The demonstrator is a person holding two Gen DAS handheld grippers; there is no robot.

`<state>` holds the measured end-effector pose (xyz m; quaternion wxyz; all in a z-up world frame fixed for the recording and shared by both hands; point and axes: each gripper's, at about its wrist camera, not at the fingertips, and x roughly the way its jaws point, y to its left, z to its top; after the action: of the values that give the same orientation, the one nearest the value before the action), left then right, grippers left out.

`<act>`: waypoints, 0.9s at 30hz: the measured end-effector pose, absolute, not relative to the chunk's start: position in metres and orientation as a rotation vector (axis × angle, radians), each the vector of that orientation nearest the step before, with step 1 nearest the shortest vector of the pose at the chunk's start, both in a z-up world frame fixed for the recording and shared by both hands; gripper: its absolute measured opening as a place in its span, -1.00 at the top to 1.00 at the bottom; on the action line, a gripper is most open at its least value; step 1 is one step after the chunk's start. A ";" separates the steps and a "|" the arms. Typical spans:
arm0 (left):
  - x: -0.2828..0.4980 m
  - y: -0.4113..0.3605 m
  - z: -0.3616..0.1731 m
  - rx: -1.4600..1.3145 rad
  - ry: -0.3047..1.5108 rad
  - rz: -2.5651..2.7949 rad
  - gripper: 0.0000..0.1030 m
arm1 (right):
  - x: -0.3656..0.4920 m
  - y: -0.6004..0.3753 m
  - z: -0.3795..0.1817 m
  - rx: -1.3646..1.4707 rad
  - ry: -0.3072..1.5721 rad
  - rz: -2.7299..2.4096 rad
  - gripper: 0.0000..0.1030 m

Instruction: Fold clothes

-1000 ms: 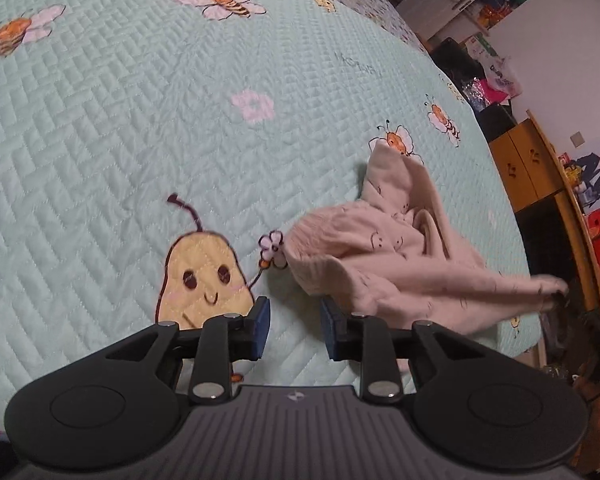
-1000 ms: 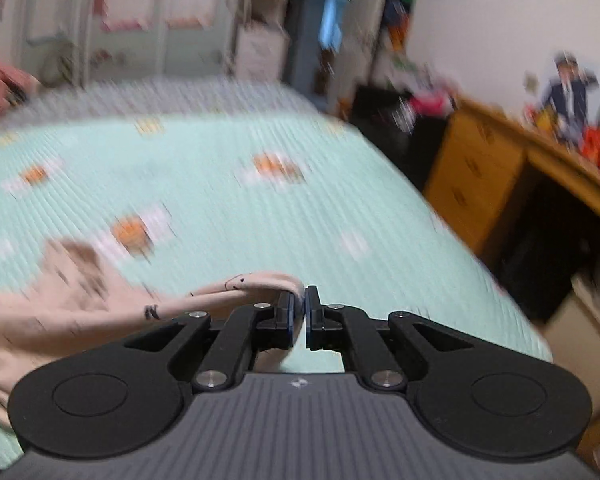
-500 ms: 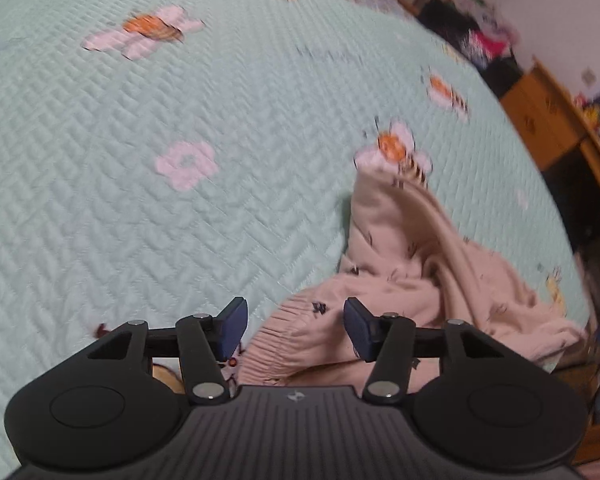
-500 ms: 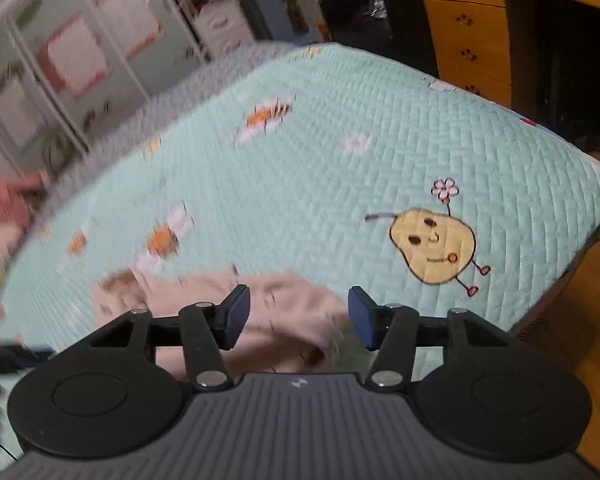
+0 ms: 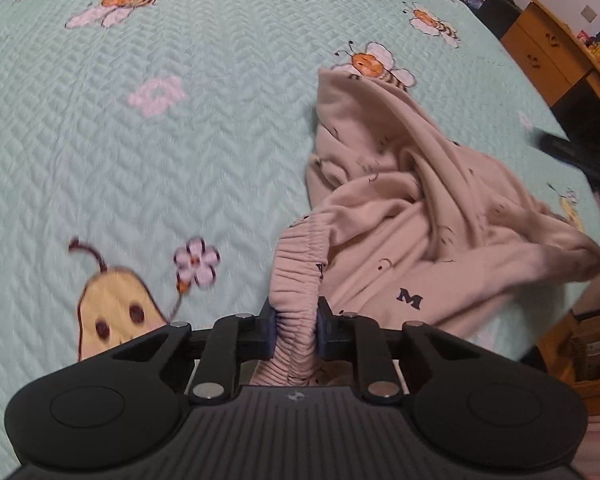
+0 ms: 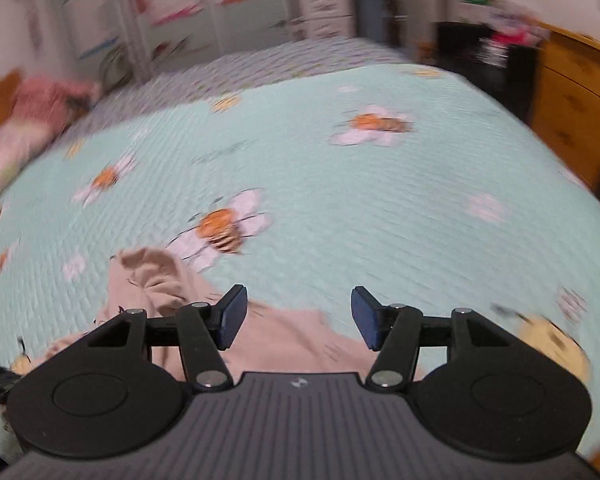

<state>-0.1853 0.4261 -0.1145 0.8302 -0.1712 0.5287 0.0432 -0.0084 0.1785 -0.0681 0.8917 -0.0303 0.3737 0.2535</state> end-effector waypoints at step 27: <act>-0.205 0.419 -0.124 -0.425 1.173 0.097 0.57 | -0.055 0.108 0.016 0.006 0.333 0.352 0.92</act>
<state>-0.2054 0.4195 -0.1237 0.8107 -0.1987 0.5489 0.0456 -0.0550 0.1082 0.0162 0.9707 0.0029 0.1651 0.1743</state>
